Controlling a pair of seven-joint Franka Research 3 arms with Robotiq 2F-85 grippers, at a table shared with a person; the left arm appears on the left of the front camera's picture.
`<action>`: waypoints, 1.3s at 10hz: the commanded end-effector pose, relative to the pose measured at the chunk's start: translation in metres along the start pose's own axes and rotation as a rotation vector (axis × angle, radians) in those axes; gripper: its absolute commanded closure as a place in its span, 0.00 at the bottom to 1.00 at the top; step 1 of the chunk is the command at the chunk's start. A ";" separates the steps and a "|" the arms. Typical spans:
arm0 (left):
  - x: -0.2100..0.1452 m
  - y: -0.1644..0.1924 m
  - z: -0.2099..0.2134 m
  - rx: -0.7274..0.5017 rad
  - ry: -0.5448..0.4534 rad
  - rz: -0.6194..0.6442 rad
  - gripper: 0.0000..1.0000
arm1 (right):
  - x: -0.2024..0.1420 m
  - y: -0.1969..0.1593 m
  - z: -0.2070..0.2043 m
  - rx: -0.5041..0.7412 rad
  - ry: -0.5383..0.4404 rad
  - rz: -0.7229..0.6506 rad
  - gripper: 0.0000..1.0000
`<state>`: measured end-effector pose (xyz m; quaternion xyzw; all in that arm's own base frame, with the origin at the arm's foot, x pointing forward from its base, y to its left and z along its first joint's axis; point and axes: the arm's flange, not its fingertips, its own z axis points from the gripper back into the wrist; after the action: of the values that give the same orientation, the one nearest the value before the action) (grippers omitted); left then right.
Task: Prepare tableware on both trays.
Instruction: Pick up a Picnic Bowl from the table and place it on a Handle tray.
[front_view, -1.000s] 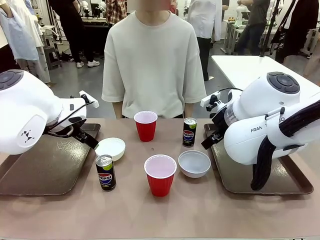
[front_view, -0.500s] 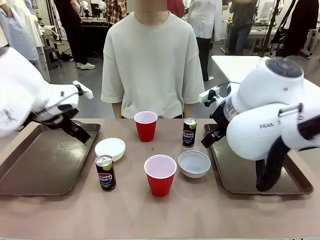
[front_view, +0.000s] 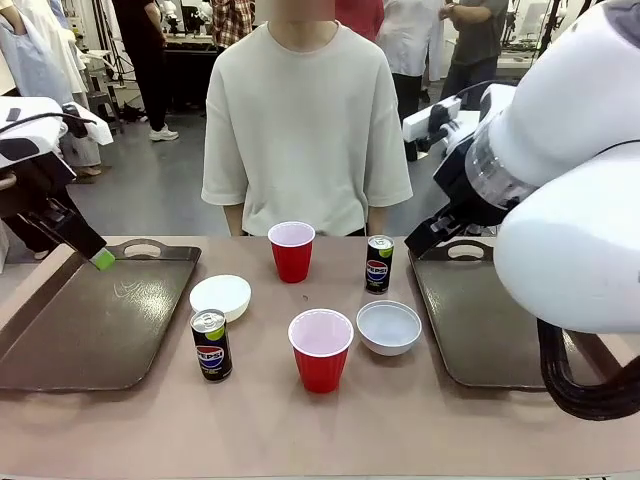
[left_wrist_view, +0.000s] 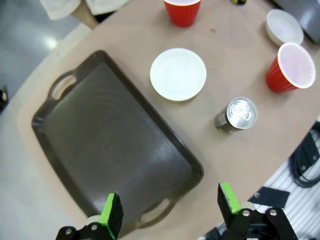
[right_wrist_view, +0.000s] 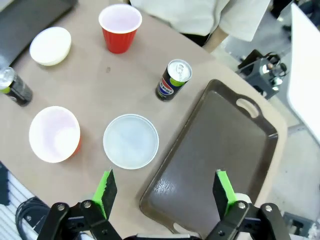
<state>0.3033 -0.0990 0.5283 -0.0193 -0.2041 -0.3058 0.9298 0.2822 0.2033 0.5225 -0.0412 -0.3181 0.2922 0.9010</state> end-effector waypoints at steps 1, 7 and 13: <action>0.007 0.001 -0.015 -0.007 -0.022 -0.027 0.00 | 0.001 -0.002 -0.025 0.033 0.030 0.045 0.00; 0.005 0.074 -0.020 -0.464 -0.073 0.213 0.00 | -0.030 -0.108 0.006 0.338 0.089 -0.346 0.00; -0.050 0.155 -0.044 -0.826 -0.248 0.636 0.00 | -0.123 -0.188 0.016 0.745 -0.108 -0.743 0.00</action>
<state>0.3745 0.0449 0.4787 -0.4793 -0.1499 -0.0772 0.8613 0.3076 -0.0267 0.5482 0.4064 -0.2413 0.0382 0.8804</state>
